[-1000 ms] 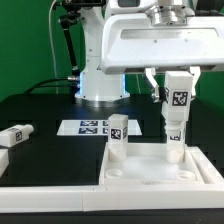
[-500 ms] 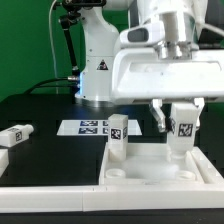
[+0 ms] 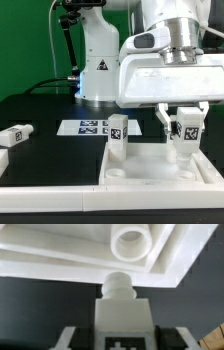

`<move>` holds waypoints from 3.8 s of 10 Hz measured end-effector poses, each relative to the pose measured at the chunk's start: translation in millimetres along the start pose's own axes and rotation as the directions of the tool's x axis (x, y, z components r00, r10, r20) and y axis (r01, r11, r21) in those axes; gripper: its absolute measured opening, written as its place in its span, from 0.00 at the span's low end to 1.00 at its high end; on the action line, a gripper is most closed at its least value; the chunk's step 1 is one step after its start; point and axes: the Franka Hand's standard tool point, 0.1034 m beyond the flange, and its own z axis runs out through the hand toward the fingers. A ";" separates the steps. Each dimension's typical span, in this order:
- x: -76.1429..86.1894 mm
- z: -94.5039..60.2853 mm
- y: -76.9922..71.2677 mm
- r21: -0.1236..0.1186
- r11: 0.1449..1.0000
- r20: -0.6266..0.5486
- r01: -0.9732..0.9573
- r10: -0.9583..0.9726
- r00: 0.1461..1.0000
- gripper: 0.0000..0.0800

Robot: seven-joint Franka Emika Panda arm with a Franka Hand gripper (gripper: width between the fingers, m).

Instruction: Assemble square table

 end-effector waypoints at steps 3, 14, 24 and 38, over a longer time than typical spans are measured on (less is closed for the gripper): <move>-1.3 1.4 0.3 -0.001 1.000 0.002 0.000 0.000 1.000 0.36; -26.5 11.2 -13.3 0.013 1.000 0.039 0.016 -0.016 0.999 0.36; -24.3 18.2 -6.7 0.005 1.000 0.027 0.018 -0.018 0.999 0.36; -27.1 26.3 -15.0 0.012 1.000 0.032 0.026 -0.027 0.999 0.81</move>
Offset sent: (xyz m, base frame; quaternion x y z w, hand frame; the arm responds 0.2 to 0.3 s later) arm 0.0000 0.0000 0.0000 0.0000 0.0000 0.0000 1.0000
